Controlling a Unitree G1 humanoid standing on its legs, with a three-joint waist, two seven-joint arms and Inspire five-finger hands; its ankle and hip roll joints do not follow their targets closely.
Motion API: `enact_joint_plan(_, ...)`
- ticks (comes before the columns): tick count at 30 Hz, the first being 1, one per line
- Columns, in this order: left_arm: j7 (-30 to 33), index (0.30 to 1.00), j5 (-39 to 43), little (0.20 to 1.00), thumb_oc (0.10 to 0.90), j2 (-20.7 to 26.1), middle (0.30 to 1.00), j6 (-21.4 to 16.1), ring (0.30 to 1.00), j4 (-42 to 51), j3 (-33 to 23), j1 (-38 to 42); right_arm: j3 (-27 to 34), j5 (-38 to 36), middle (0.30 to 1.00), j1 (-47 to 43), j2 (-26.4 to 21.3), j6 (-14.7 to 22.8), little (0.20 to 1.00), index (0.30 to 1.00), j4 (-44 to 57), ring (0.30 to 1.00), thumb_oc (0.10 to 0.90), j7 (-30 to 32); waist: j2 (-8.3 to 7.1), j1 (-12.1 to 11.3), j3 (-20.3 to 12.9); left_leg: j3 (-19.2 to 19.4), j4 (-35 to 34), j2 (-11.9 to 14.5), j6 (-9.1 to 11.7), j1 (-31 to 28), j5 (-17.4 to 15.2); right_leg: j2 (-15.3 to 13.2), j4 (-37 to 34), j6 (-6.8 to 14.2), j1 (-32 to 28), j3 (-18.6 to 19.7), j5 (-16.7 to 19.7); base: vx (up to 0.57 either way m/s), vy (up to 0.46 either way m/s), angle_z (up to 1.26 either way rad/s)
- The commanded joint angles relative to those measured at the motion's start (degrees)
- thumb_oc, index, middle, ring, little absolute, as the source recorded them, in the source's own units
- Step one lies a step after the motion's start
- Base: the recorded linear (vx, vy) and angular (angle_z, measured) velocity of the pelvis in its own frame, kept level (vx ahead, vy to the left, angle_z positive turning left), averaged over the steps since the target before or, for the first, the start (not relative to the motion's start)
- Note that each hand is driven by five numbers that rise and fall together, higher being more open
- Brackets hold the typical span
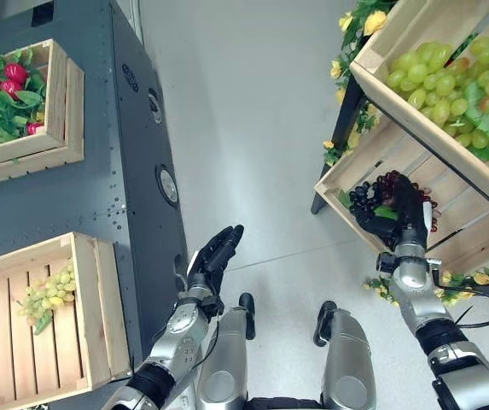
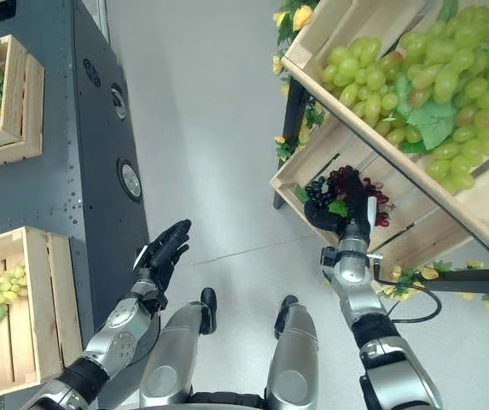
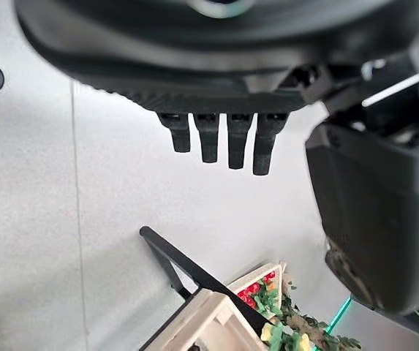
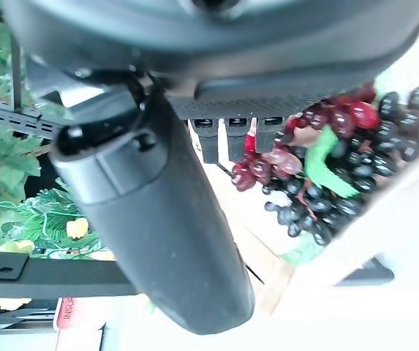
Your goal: Pick up the fruits from the basket on one side to the basket on the other side
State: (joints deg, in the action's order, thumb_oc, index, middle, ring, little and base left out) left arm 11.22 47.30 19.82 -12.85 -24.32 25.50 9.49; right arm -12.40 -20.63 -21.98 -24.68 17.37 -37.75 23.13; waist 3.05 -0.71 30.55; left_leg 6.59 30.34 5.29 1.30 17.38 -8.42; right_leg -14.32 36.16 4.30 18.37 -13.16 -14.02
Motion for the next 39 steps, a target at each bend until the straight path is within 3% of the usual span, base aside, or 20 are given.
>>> enact_joint_plan(1,0.54,0.9,-4.26,0.9,0.8,-0.93,0.9,-3.81,0.9,4.6,-1.85,-0.97,-2.26,1.74,0.9,0.65,-0.33,7.25,0.9,0.9,6.25,0.9,0.8,-2.18,-1.64,0.67,-4.68,3.55,0.2,0.25,-2.88,-5.29,-5.29,2.53,-6.02,-3.83,-7.2,1.08,2.72,0.08,0.005,-0.03)
enact_joint_plan(4,0.92,0.9,-5.93,0.9,0.8,-1.21,0.9,-4.04,0.9,4.66,-2.1,-1.52,-3.68,2.62,0.9,3.31,1.06,7.18,0.9,0.9,7.06,0.9,0.8,-3.44,-1.87,0.54,-5.81,3.45,-2.55,-0.11,-2.66,-6.91,-4.18,2.87,-8.64,-3.6,-8.82,0.98,3.25,0.06,-0.008,0.01)
enact_joint_plan(11,3.56,0.9,-15.88,0.9,0.8,-0.28,0.9,-3.66,0.9,4.34,-3.67,-4.16,-10.3,5.52,0.9,12.62,4.79,7.4,0.9,0.9,10.55,0.9,0.8,-11.62,-2.58,-0.09,-12.81,1.64,-19.82,-2.44,-1.77,-15.14,3.18,5.39,-24.0,-2.2,-16.73,0.46,8.16,0.12,0.009,0.02)
enact_joint_plan(16,4.75,0.9,-20.5,0.9,0.8,1.02,0.9,-2.5,0.9,5.42,-5.16,-6.73,-11.49,5.48,0.9,15.8,5.23,7.41,0.9,0.9,13.6,0.9,0.8,-16.08,-2.69,-0.78,-15.77,0.2,-25.33,-3.28,-1.59,-16.98,5.03,6.27,-29.49,-1.71,-18.96,-0.12,9.98,0.07,0.015,0.1)
enact_joint_plan(22,10.59,0.9,-32.3,0.9,0.8,3.92,0.9,-3.35,0.9,5.35,-6.27,-9.15,-12.86,2.48,0.9,16.94,5.2,8.34,0.9,0.9,15.94,0.9,0.8,-21.01,-3.02,-3.02,-18.9,-1.74,-32.26,-3.76,-0.97,-19.57,7.65,6.89,-36.71,-0.98,-22.34,-2.02,12.89,0.05,0.01,0.25)
enact_joint_plan(27,11.65,0.9,-31.33,0.9,0.8,3.75,0.9,-3.21,0.9,5.18,-8.28,-11.04,-12.48,1.11,0.9,17.49,5.67,7.03,0.9,0.9,16.61,0.9,0.8,-20.7,-3.33,-4.84,-20.08,-2.38,-35.31,-3.51,-0.28,-20.6,9.18,7.14,-39.07,-1.05,-24.23,-4.81,13.57,0.07,-0.012,0.3)
enact_joint_plan(32,9.62,0.9,-32.32,0.9,0.8,3.33,0.9,-3.37,0.9,4.42,-8.81,-11.27,-12.84,0.37,0.9,19.14,5.37,6.35,0.9,0.9,17.79,0.9,0.8,-23.63,-3.69,-5.42,-20.18,1.21,-35.15,-3.22,0.17,-21.19,8.75,6.5,-38.53,-0.53,-25.88,-8.88,12.4,0.09,0.011,0.54)
enact_joint_plan(39,11.34,0.9,-36.0,0.9,0.8,4.8,0.9,-1.88,0.9,5.37,-7.12,-9.56,-15.01,-2.06,0.9,17.05,4.43,7.03,0.9,0.9,17.83,0.9,0.8,-26.32,-3.8,-7.46,-19.87,-2.07,-35.34,-4.4,-1.02,-21.21,8.15,5.51,-37.02,0.17,-26.1,-9.54,11.61,0.05,0.092,0.26)
